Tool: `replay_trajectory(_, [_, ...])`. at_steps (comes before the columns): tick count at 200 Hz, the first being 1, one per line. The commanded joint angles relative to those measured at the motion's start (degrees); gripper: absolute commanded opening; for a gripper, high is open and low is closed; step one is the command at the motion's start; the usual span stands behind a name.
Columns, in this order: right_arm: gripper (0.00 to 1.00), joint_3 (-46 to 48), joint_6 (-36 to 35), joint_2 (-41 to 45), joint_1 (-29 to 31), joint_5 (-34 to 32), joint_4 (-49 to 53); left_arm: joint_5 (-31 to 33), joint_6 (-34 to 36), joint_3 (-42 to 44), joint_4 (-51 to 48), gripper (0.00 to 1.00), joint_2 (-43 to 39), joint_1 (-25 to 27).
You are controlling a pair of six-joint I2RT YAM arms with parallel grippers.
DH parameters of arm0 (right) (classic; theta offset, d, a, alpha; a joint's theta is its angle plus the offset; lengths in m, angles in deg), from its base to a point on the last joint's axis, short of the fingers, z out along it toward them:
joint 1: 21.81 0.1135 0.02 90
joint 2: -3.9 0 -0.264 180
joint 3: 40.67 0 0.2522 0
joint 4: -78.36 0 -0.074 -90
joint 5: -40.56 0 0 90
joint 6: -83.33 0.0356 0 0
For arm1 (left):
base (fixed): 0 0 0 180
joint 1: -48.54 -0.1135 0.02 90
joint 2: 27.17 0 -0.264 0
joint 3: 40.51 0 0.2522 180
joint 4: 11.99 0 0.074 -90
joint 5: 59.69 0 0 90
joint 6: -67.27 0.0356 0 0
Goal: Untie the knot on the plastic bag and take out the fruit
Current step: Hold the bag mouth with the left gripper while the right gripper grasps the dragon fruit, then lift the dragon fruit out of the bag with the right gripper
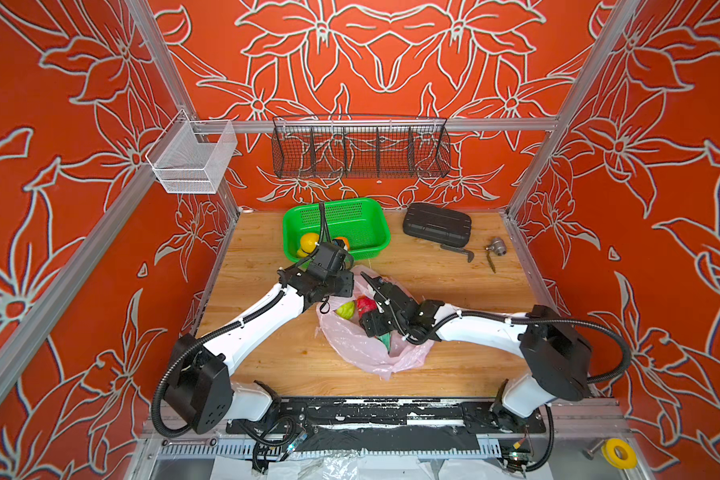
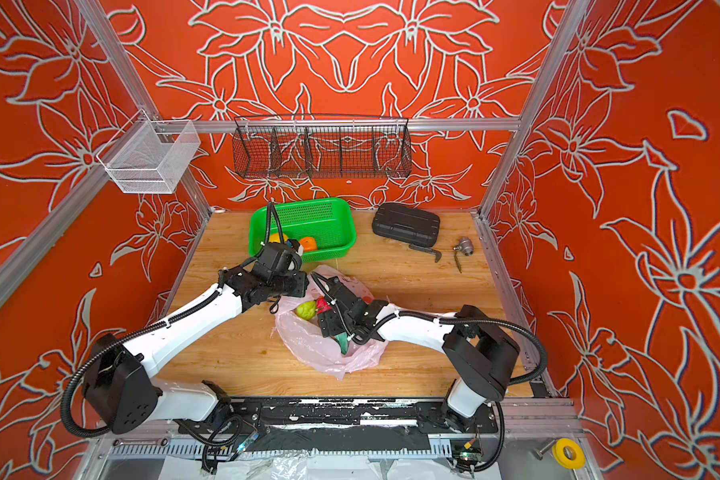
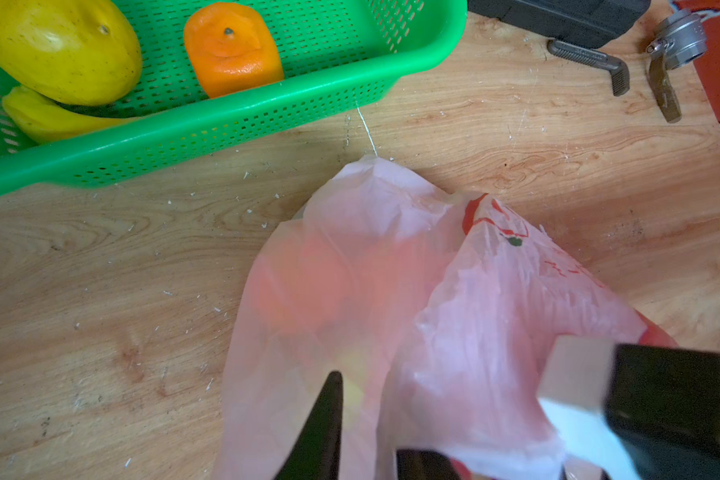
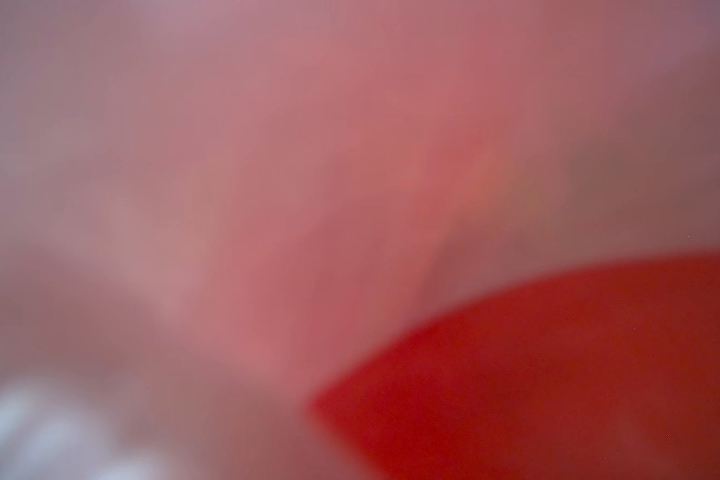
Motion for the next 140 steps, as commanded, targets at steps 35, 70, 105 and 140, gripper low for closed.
replay_trajectory(35, [0.64, 2.58, -2.41, 9.73, 1.59, 0.93, -0.77, -0.57, -0.80, -2.29, 0.00, 0.24, 1.09, -0.36])
replay_trajectory(70, [0.64, 3.55, -3.06, 15.64, 1.68, 0.42, -1.31, -0.24, -1.14, -2.40, -0.36, 0.24, 1.87, -0.41])
replay_trajectory(105, [0.64, 5.55, -4.26, 22.45, 1.60, 0.76, -6.28, 0.02, -0.96, -2.67, -0.84, 0.26, 1.86, -0.40])
replay_trajectory(140, [0.63, 6.66, -7.61, 28.03, 1.51, -3.92, -9.24, -0.33, -1.05, -2.93, -1.52, 0.47, -0.25, -0.41])
